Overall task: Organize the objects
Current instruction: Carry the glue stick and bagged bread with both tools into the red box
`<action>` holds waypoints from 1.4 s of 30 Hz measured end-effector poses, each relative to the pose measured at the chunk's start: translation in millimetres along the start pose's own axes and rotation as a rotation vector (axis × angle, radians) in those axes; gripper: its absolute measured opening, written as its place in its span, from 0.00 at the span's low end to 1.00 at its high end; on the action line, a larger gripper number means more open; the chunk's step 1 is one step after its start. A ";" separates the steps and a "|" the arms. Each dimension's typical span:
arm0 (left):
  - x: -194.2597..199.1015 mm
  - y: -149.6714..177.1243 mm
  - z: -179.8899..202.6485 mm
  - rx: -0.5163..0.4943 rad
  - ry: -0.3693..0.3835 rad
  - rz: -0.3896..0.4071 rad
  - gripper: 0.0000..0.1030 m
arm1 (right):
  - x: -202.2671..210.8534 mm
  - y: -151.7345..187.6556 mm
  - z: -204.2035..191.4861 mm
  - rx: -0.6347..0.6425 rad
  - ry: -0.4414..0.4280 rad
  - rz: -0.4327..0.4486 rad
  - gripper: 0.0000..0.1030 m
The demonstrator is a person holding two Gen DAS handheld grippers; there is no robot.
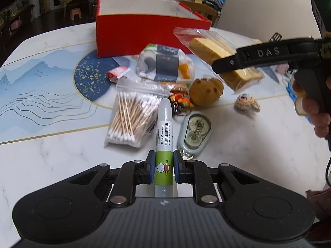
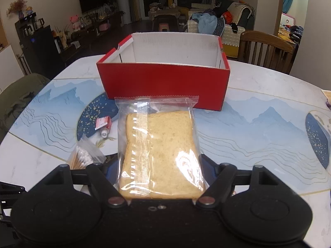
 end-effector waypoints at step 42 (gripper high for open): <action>-38.8 -227.5 -115.0 0.050 -0.105 0.101 0.16 | -57.0 -159.1 -0.9 0.070 0.006 0.058 0.74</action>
Point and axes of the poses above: each gripper's, at about its wrist camera, not at the fingertips, and x roughly against the way its jaws point, z to its right, y to its underside, the point moved 2 cm from there along -x, roughly the way its jaws point, and after that the axes turned 15 degrees about -x, right-handed, at the moved point
